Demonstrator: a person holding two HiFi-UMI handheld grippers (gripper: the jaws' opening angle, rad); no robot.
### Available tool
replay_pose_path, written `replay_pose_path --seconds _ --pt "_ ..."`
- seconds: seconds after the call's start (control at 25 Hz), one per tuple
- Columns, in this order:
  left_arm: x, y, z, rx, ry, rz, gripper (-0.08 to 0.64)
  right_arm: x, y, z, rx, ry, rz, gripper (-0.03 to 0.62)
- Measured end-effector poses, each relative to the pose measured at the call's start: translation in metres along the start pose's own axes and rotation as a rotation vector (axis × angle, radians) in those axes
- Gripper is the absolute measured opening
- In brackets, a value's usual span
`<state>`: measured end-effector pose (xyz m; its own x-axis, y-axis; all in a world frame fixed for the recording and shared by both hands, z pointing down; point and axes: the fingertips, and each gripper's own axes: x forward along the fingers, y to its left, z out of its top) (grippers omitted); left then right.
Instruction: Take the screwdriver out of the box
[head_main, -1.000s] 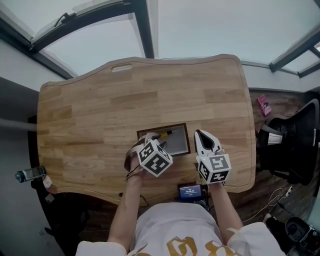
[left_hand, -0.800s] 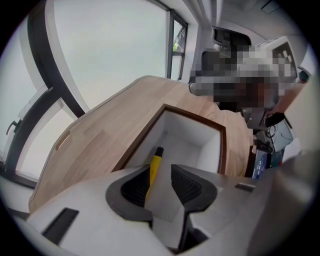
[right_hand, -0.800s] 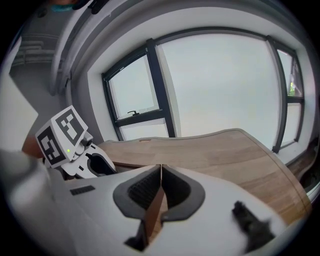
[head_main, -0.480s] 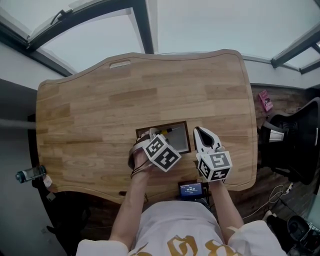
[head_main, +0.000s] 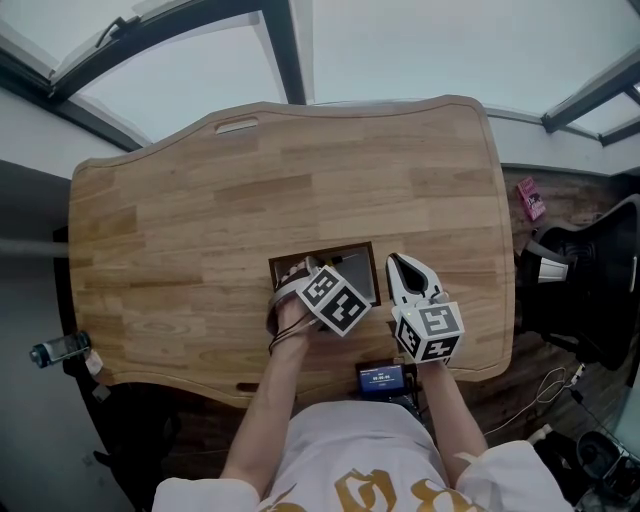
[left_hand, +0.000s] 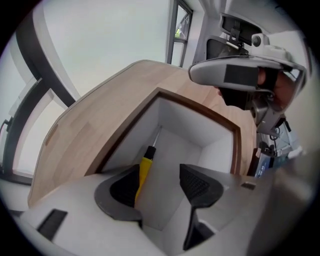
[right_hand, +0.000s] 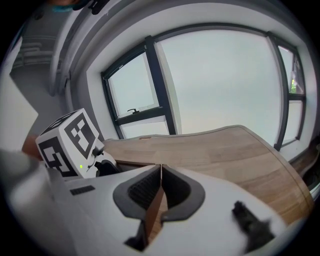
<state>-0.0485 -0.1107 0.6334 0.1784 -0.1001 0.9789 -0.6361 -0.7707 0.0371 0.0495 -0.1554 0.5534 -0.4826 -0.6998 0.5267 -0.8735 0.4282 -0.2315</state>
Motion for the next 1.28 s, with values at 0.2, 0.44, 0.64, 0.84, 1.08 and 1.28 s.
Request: replay_pose_path --seconds 0.2,0.44,0.64,0.84,1.08,1.28 --pt "0.007 0.004 0.002 -0.014 0.014 0.024 0.250 0.002 -0.003 -0.006 0.019 0.013 0.010 0.032" --pt "0.010 0.009 0.004 0.035 0.023 0.055 0.253 0.008 -0.005 -0.009 0.023 0.022 0.019 0.032" --pt "-0.004 0.003 0.003 0.054 0.040 -0.042 0.230 0.012 -0.004 -0.007 0.017 0.027 0.032 0.032" --pt "0.009 0.008 0.001 0.106 0.041 0.000 0.235 0.016 -0.003 -0.010 0.025 0.039 0.041 0.032" --pt "0.023 0.003 -0.006 0.128 0.128 -0.044 0.196 0.018 -0.003 -0.013 0.025 0.046 0.046 0.032" --pt "0.025 0.002 -0.008 0.112 0.145 -0.070 0.166 0.017 -0.007 -0.014 0.029 0.049 0.045 0.032"
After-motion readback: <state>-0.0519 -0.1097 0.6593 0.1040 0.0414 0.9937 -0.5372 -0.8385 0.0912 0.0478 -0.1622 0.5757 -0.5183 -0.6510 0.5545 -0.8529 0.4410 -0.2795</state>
